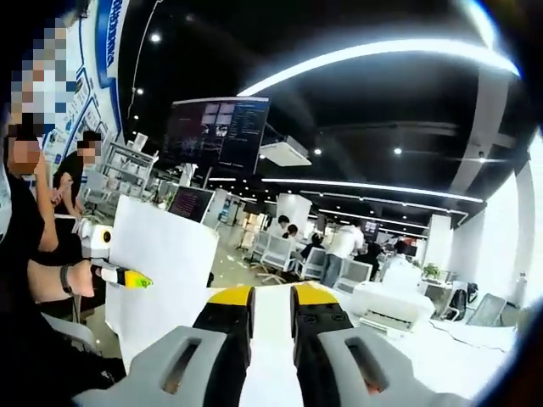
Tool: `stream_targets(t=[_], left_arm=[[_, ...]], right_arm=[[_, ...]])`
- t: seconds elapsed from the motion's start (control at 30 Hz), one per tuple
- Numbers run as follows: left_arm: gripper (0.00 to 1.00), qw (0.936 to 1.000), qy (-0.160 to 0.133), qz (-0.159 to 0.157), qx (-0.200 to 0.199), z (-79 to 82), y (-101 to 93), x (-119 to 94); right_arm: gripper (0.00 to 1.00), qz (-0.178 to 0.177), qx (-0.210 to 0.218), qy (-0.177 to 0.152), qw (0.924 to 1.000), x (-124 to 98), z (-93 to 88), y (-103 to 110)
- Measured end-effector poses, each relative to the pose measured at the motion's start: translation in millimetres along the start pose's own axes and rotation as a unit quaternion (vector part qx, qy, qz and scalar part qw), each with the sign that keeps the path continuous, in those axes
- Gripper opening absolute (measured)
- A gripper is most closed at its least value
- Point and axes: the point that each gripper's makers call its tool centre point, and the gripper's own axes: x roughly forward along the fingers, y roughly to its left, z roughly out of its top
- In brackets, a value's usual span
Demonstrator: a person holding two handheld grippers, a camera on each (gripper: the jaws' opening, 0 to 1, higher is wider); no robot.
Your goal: Organize the stack of printing papers by aligning and flattening the scattered papers on the table
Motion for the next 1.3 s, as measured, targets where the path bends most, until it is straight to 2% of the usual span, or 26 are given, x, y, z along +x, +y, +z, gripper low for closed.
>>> stream_targets(t=[0.23,0.4,0.6,0.9,1.3], left_arm=[[0.08,1.0,0.0,0.003,0.001,-0.3,-0.6,-1],[0.08,1.0,-0.001,0.005,0.002,0.0,0.0,0],[0.08,1.0,-0.002,0.008,-0.001,-0.4,1.8,1],[0.07,0.9998,-0.011,0.016,-0.008,1.9,6.0,1],[0.07,0.9996,-0.014,0.02,-0.012,1.9,6.3,3]], right_arm=[[0.15,-0.014,0.009,0.008,0.9998,-11,-7.7,-8],[0.19,-0.022,0.013,0.02,0.9995,-19,-19.6,-10],[0.28,-0.033,0.041,0.021,0.9984,-32,-31.4,-14],[0.4,-0.055,0.06,0.023,0.9964,-46,-47.5,-22],[0.47,-0.072,0.075,0.02,0.9944,-65,-54.4,-29]])
